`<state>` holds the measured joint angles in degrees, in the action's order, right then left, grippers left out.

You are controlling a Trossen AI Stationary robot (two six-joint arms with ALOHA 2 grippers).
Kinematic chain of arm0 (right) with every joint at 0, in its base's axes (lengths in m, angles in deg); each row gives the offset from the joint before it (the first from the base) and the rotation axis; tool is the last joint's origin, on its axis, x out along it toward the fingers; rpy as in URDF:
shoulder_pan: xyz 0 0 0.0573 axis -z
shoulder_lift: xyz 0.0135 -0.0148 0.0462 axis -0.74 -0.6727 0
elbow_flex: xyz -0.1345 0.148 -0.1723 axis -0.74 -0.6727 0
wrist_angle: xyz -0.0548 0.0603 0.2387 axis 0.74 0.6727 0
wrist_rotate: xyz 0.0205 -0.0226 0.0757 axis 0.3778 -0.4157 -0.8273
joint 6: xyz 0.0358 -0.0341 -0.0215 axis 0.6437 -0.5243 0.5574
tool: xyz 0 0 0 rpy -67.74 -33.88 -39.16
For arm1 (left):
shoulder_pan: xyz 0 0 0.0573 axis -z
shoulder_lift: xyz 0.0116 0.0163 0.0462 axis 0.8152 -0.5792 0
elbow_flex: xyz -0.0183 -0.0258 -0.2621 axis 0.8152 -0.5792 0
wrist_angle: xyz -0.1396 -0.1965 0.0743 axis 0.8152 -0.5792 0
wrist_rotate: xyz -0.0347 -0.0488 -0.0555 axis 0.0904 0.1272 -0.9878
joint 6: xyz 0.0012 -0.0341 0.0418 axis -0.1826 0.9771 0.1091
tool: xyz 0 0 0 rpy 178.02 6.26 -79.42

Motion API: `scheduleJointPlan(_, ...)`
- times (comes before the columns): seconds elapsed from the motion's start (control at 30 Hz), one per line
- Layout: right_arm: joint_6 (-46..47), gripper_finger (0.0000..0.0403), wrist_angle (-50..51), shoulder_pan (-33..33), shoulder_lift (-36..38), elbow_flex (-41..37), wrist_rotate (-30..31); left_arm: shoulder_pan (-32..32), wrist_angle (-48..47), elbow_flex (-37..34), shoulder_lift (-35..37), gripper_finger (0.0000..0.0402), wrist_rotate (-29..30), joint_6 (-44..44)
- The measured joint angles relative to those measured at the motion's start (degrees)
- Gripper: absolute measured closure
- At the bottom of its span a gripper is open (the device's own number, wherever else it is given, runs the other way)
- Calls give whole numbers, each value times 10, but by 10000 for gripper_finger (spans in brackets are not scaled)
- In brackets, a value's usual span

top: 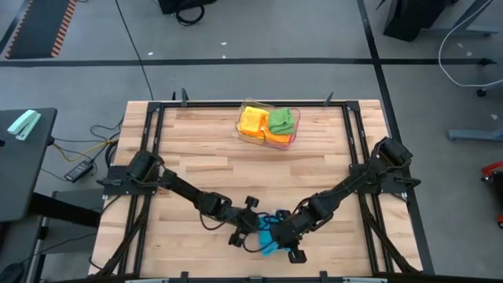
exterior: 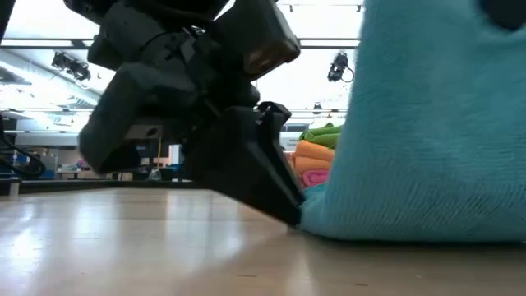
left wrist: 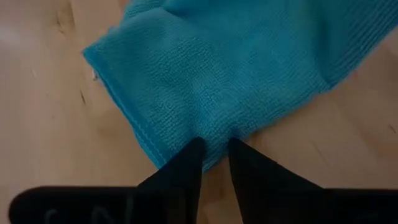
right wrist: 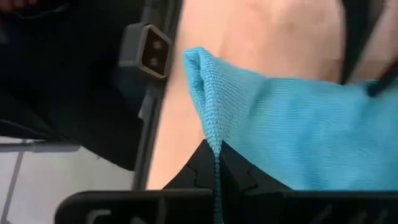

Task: Fold microfiber towels
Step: Fold the blue microfiber cloth

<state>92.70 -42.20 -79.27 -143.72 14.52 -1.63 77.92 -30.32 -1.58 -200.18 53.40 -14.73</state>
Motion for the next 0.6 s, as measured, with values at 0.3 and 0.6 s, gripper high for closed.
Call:
scheduleJointPlan(0.3,-34,397,1,45,0,-30,-1,0,-1,0,1,329,1,-4)
scheduleJointPlan(0.6,-104,397,8,83,0,-31,1,0,0,0,2,330,1,-18)
